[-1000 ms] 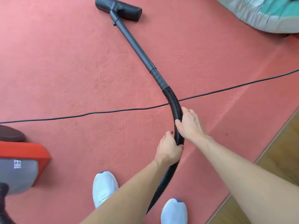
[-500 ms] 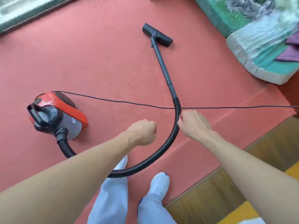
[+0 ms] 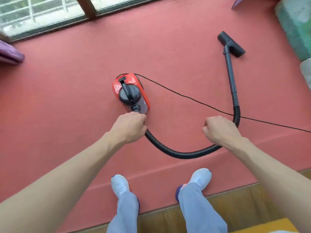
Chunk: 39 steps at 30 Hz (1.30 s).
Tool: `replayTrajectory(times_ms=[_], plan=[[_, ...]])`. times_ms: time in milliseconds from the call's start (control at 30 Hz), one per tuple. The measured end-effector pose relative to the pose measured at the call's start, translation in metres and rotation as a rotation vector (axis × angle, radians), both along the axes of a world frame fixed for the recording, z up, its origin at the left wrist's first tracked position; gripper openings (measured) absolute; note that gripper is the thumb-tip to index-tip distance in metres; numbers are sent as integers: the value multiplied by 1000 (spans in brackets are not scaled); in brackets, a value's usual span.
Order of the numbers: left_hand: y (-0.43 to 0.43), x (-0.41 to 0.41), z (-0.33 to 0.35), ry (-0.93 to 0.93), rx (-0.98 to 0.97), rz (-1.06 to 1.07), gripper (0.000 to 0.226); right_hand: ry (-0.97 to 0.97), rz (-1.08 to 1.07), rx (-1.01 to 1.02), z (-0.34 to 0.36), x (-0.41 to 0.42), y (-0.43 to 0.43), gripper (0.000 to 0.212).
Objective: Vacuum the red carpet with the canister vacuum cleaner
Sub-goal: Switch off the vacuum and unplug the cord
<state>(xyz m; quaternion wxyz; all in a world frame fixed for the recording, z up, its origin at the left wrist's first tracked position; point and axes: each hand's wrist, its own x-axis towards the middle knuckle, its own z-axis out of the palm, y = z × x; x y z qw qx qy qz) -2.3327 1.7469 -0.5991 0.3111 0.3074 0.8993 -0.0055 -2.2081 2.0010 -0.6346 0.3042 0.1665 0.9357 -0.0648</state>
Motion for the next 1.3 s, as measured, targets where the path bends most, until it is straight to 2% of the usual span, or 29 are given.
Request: replayTrajectory(times_ms=[67,233,333,467,633,800,967,1067,1167,1300], plan=[[-46,-7,4,4,45,25,16,2,-9,-12,5,-14,-43,29],[-158,-29,38,-15,69,210,37,-3,-51,-48,40,-51,-166,25],[-202,-52,61,-29,71,223,33,9,-52,-106,62,-85,-232,19],[-236,-105,79,-9,23,148,28,94,-7,-116,78,-135,-285,26],[-240,-174,75,21,4,75,29,145,-65,-143,67,-195,-298,21],[-221,-241,47,-16,-13,20,28,122,-168,-146,37,-256,-293,28],[-191,-306,6,-80,-47,-81,27,98,-258,-160,3,-314,-291,27],[-177,-338,-25,-122,-21,-60,26,97,-324,-179,-21,-338,-294,28],[-172,-357,-56,-151,23,-55,24,76,-372,-194,-48,-355,-297,29],[-164,-370,-106,-201,56,-149,23,51,-403,-167,-99,-370,-301,28]])
